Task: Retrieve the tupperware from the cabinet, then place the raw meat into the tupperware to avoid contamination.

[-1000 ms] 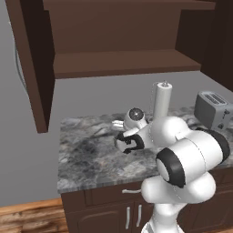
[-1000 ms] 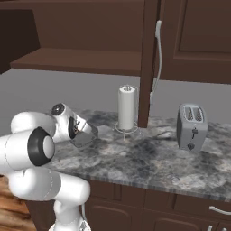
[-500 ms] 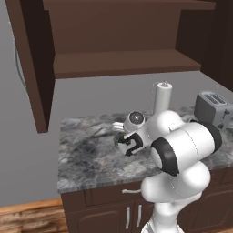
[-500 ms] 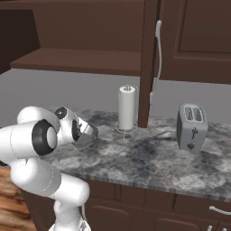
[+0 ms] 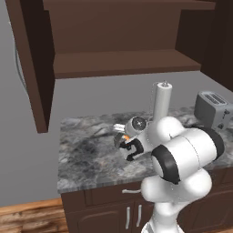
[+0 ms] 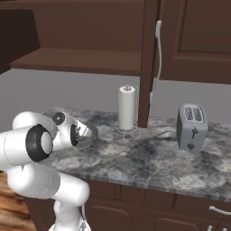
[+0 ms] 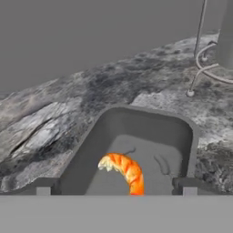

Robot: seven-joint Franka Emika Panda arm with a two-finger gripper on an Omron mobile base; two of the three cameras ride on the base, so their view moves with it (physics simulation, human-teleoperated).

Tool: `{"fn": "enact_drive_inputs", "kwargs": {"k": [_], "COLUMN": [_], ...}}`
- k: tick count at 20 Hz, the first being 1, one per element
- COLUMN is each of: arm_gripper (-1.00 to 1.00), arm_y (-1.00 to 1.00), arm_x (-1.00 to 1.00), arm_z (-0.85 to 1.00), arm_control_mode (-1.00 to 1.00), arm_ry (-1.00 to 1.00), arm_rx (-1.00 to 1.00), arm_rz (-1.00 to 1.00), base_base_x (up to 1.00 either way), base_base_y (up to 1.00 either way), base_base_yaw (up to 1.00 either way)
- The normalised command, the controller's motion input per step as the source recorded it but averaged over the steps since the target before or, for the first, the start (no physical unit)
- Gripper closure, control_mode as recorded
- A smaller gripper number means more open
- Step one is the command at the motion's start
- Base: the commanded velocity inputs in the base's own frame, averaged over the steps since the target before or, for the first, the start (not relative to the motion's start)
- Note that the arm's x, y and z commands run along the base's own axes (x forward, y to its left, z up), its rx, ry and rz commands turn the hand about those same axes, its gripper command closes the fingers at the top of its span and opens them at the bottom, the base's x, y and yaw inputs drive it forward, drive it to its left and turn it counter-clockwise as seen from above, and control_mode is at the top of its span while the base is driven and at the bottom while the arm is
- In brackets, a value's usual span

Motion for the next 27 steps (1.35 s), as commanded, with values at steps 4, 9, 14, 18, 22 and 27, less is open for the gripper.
{"fn": "enact_drive_inputs", "kwargs": {"k": [4, 9, 14, 18, 22, 27], "arm_gripper": [-1.00, -1.00, -1.00, -1.00, -1.00, -1.00], "arm_y": [0.00, 0.00, 0.00, 0.02, 0.08, 0.00], "arm_x": [-0.89, -0.89, -0.75, -0.77, -0.34, -0.04], "arm_z": [0.23, 0.41, 0.60, 0.62, 0.19, 0.02], "arm_control_mode": [-1.00, -1.00, -1.00, -1.00, -1.00, -1.00], "arm_ry": [-0.19, -0.24, -0.19, -0.11, -0.14, -0.03], "arm_rx": [0.00, 0.00, 0.00, 0.00, -0.01, 0.00], "arm_rz": [0.00, 0.01, 0.00, 0.00, 0.03, 0.00], "base_base_x": [0.00, 0.00, 0.00, 0.00, 0.00, 0.00], "base_base_y": [0.00, 0.00, 0.00, 0.00, 0.00, 0.00], "base_base_yaw": [0.00, 0.00, 0.00, 0.00, 0.00, 0.00]}}
